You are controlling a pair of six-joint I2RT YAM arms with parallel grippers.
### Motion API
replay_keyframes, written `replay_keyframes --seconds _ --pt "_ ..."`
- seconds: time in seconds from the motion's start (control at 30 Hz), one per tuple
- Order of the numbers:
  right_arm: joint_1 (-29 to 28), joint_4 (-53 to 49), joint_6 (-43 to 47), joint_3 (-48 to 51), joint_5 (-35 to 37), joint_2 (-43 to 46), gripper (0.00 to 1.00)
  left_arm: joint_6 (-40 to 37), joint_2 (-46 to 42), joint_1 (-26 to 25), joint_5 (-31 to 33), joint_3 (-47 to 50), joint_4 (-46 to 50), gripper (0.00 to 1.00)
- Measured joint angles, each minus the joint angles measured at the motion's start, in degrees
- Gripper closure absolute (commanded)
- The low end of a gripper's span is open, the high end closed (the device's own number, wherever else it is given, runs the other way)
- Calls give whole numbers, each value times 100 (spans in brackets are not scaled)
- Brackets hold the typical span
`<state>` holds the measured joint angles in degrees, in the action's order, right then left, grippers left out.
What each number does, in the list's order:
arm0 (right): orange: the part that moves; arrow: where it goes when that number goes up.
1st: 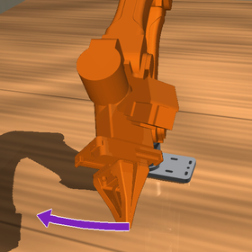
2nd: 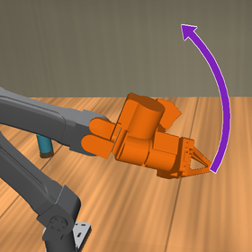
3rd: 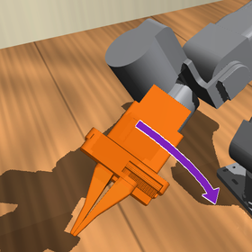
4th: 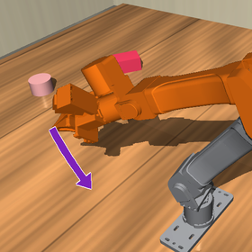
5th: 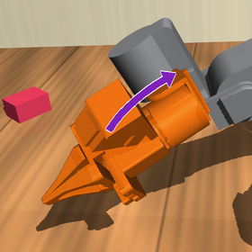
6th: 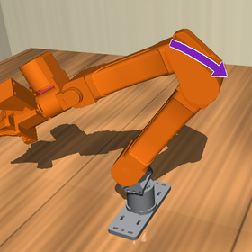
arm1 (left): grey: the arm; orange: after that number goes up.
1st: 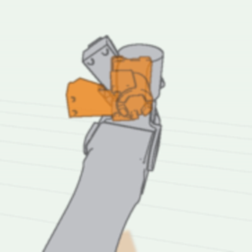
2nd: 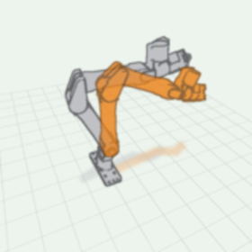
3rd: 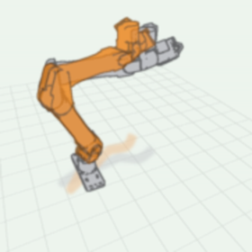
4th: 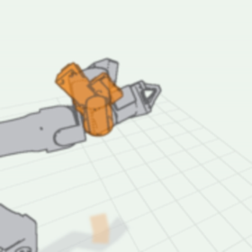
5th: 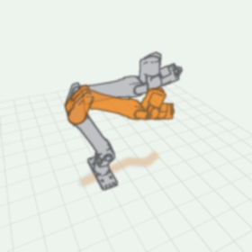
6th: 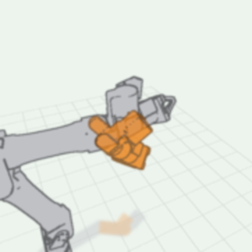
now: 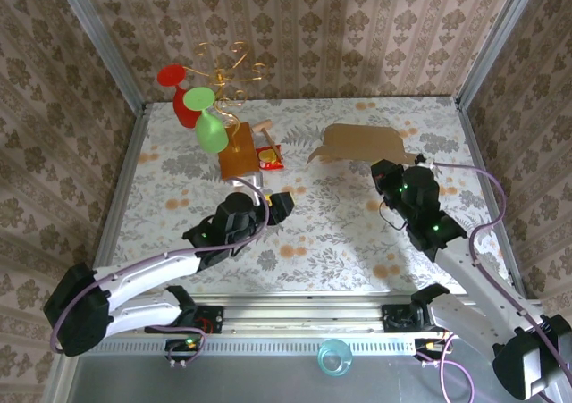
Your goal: Fold the paper box
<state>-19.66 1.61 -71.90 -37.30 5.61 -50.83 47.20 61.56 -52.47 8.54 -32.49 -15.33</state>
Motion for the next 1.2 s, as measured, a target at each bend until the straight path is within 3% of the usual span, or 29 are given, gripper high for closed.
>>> replay_keyframes --seconds 0.47,0.53,0.63,0.87,1.0,1.2 --pt "-11 -1123 894 -1469 -26 92 100 -391 -763 4 483 -140 643 31" --pt "-11 -1054 752 -1276 -92 35 84 -367 -629 7 466 -140 627 33" --pt "-11 -658 267 -549 -358 -291 65 -190 -87 46 282 -146 483 35" --pt "4 313 -955 1235 -831 -1390 49 841 2199 219 -566 -232 -879 38" --pt "83 1067 -1443 1506 -946 -1515 45 1567 3423 304 -870 -472 -1915 40" --pt "168 2396 -2214 1897 -1239 -2610 45 2063 4240 308 -1014 -741 -2752 42"
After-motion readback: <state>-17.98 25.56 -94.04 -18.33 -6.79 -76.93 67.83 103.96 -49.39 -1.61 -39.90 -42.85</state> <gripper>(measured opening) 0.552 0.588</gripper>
